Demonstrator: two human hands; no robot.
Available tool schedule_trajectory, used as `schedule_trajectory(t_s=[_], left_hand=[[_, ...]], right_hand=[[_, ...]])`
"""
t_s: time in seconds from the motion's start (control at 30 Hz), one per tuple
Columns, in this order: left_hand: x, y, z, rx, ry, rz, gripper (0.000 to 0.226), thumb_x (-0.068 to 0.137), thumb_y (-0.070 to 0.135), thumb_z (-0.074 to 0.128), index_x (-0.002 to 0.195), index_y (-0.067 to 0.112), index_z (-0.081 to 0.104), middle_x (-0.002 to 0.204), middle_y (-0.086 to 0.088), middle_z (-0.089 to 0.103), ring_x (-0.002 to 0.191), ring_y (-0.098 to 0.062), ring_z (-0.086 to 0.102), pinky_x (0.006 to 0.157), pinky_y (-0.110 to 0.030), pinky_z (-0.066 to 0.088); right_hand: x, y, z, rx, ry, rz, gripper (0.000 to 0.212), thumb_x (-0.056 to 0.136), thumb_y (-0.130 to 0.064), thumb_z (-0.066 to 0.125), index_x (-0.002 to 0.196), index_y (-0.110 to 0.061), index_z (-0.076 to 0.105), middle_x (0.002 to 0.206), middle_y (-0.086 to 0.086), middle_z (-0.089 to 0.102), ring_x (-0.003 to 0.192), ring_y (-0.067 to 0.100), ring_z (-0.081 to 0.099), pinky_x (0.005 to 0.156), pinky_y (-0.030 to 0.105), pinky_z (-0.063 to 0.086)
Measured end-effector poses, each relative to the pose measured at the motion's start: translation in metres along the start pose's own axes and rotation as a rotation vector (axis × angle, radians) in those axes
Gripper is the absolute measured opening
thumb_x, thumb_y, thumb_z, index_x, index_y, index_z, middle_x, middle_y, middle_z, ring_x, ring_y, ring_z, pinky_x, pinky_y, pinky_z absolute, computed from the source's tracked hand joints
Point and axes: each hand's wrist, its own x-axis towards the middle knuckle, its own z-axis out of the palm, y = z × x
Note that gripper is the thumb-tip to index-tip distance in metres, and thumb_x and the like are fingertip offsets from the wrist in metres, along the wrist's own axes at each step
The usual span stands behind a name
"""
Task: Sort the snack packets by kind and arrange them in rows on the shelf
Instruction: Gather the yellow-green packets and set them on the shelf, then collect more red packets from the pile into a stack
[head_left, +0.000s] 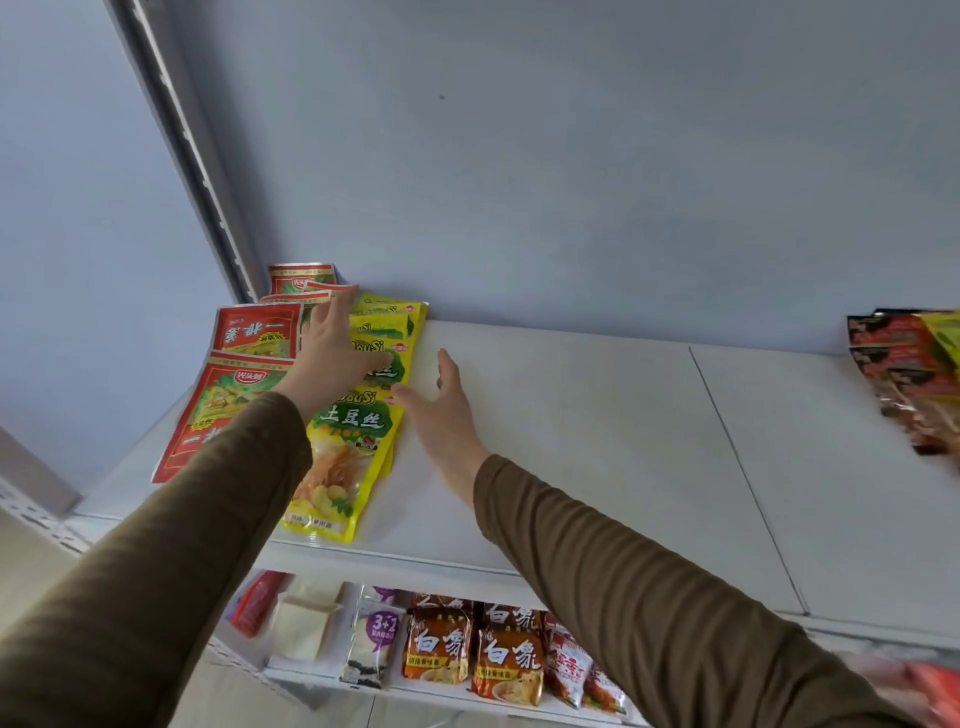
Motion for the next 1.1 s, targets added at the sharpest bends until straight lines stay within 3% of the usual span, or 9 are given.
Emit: schedule_trajectory(t_s=[0.17, 0.27, 0.43, 0.6, 0.77, 0.9, 1.1], left_hand=[[-0.008, 0.025, 0.020, 0.122, 0.055, 0.112, 0.080, 0.085, 0.024, 0.078, 0.154, 0.018, 0.037, 0.157, -0.012, 0.032, 0.148, -0.034, 0.023, 0.122, -0.047, 0.018], [-0.014, 0.043, 0.036, 0.114, 0.065, 0.165, 0.068, 0.088, 0.020, 0.075, 0.149, 0.014, 0.045, 0.155, -0.015, 0.037, 0.147, -0.034, 0.026, 0.121, -0.045, 0.020], [-0.031, 0.092, 0.083, 0.140, -0.020, 0.291, 0.058, 0.092, 0.018, 0.071, 0.145, 0.012, 0.051, 0.159, -0.014, 0.038, 0.149, -0.033, 0.028, 0.122, -0.042, 0.021], [-0.064, 0.154, 0.153, 0.175, -0.171, 0.348, 0.055, 0.098, 0.026, 0.064, 0.150, 0.019, 0.046, 0.166, -0.004, 0.030, 0.154, -0.023, 0.021, 0.125, -0.040, 0.019], [-0.113, 0.232, 0.228, 0.194, -0.277, 0.402, 0.054, 0.101, 0.030, 0.059, 0.152, 0.022, 0.042, 0.167, -0.001, 0.027, 0.156, -0.023, 0.018, 0.126, -0.040, 0.016], [-0.151, 0.295, 0.278, 0.177, -0.309, 0.448, 0.057, 0.099, 0.031, 0.063, 0.152, 0.022, 0.044, 0.166, -0.002, 0.030, 0.155, -0.023, 0.020, 0.124, -0.038, 0.017], [-0.189, 0.359, 0.326, 0.165, -0.360, 0.458, 0.059, 0.098, 0.034, 0.063, 0.152, 0.024, 0.043, 0.165, -0.002, 0.030, 0.154, -0.023, 0.020, 0.124, -0.037, 0.016]], right_hand=[[-0.011, 0.000, -0.046, -0.046, 0.054, -0.047, 0.074, 0.094, -0.028, 0.063, 0.157, -0.032, 0.023, 0.160, -0.001, 0.030, 0.146, 0.014, 0.030, 0.116, 0.038, 0.032], [-0.021, -0.001, -0.080, -0.113, 0.095, -0.074, 0.069, 0.095, -0.025, 0.062, 0.155, -0.027, 0.028, 0.158, 0.000, 0.034, 0.145, 0.015, 0.032, 0.117, 0.035, 0.031], [-0.046, -0.006, -0.155, -0.380, 0.127, -0.159, 0.061, 0.098, -0.024, 0.058, 0.154, -0.022, 0.034, 0.155, 0.002, 0.039, 0.144, 0.019, 0.032, 0.117, 0.035, 0.031], [-0.080, -0.005, -0.256, -0.736, 0.194, -0.237, 0.057, 0.097, -0.024, 0.059, 0.150, -0.014, 0.040, 0.154, 0.006, 0.042, 0.144, 0.025, 0.028, 0.118, 0.036, 0.027], [-0.128, -0.002, -0.366, -0.901, 0.249, -0.254, 0.055, 0.097, -0.026, 0.059, 0.148, -0.013, 0.043, 0.152, 0.008, 0.042, 0.143, 0.027, 0.028, 0.118, 0.036, 0.028], [-0.165, 0.001, -0.446, -1.073, 0.235, -0.292, 0.055, 0.098, -0.027, 0.057, 0.150, -0.015, 0.041, 0.159, 0.007, 0.034, 0.148, 0.027, 0.020, 0.121, 0.037, 0.019], [-0.198, -0.001, -0.527, -1.166, 0.282, -0.312, 0.050, 0.097, -0.027, 0.059, 0.144, -0.014, 0.048, 0.155, 0.007, 0.040, 0.147, 0.031, 0.024, 0.121, 0.045, 0.021]])
